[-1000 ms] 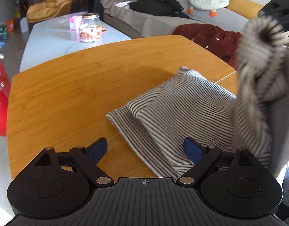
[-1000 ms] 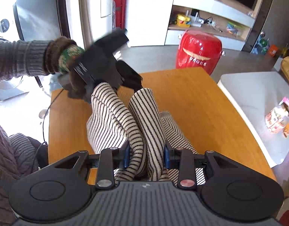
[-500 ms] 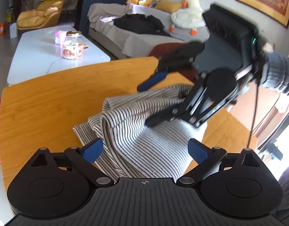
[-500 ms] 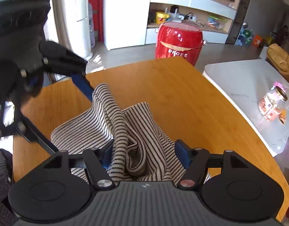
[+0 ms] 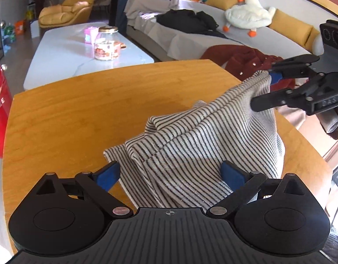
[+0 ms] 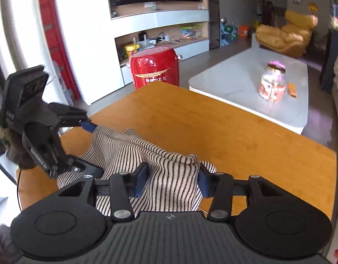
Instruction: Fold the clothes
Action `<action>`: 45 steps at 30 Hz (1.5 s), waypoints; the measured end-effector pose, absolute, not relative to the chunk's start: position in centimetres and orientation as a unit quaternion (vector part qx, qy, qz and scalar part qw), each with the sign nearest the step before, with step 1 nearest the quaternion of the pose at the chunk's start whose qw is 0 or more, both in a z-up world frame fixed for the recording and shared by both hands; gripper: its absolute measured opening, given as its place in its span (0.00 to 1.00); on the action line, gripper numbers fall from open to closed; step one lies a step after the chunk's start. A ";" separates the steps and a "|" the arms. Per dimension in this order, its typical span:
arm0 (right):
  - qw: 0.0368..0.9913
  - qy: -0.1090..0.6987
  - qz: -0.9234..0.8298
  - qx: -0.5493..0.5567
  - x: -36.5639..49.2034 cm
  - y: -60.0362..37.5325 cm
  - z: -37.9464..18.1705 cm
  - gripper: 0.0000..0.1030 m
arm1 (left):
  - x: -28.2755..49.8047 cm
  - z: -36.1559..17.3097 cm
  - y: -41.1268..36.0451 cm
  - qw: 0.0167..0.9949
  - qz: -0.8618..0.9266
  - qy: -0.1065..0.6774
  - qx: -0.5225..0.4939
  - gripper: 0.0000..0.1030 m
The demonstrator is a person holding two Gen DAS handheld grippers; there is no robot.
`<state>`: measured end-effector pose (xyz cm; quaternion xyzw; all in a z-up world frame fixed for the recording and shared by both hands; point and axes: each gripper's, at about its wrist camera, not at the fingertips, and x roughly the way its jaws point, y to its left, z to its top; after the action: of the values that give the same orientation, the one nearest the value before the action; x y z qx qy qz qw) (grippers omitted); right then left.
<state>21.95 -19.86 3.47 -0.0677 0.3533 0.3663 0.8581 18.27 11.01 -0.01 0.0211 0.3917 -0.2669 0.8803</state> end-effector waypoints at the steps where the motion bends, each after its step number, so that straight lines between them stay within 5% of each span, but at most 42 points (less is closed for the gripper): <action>1: 0.859 0.359 0.361 -0.057 22.7 -19.6 2.7 0.45 | 18.3 -0.1 11.2 0.882 -0.261 0.391 0.022 0.98; 15: 0.873 0.376 0.307 -0.045 25.4 -17.0 -1.7 0.60 | 16.2 6.2 12.0 0.901 -0.328 0.277 0.068 0.98; 20: 0.885 0.369 0.284 -0.021 24.2 -18.0 0.0 0.61 | 20.4 3.0 8.0 0.874 -0.346 0.322 0.116 0.98; 24: 0.902 0.357 0.240 0.035 21.2 -21.7 1.7 0.84 | 23.8 -0.1 9.6 0.867 -0.319 0.381 0.037 1.00; 27: 0.884 0.387 0.239 0.109 19.3 -24.7 1.3 0.86 | 24.8 -1.4 11.6 0.858 -0.314 0.405 -0.031 1.00; 29: 0.844 0.431 0.255 0.194 18.9 -25.8 -0.6 0.84 | 25.1 -2.1 12.6 0.853 -0.314 0.413 -0.060 1.00; 31: 0.796 0.468 0.272 0.271 18.8 -25.8 -2.9 0.58 | 25.0 -2.3 12.8 0.853 -0.314 0.412 -0.067 1.00; 33: 0.759 0.489 0.282 0.323 19.3 -25.2 -4.8 0.51 | 25.0 -2.5 13.0 0.852 -0.314 0.412 -0.073 1.00; 37: 0.774 0.478 0.271 0.315 21.6 -24.0 -4.7 0.50 | 24.5 -2.6 13.2 0.855 -0.300 0.415 -0.081 1.00; 45: 0.888 0.389 0.216 0.115 27.2 -20.2 -1.9 0.56 | 20.9 -2.2 10.0 0.859 -0.279 0.416 -0.108 1.00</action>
<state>27.17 -20.18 -1.90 0.1149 0.3890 0.2165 0.8880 20.94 10.04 -2.24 -0.1078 0.4157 -0.2787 0.8590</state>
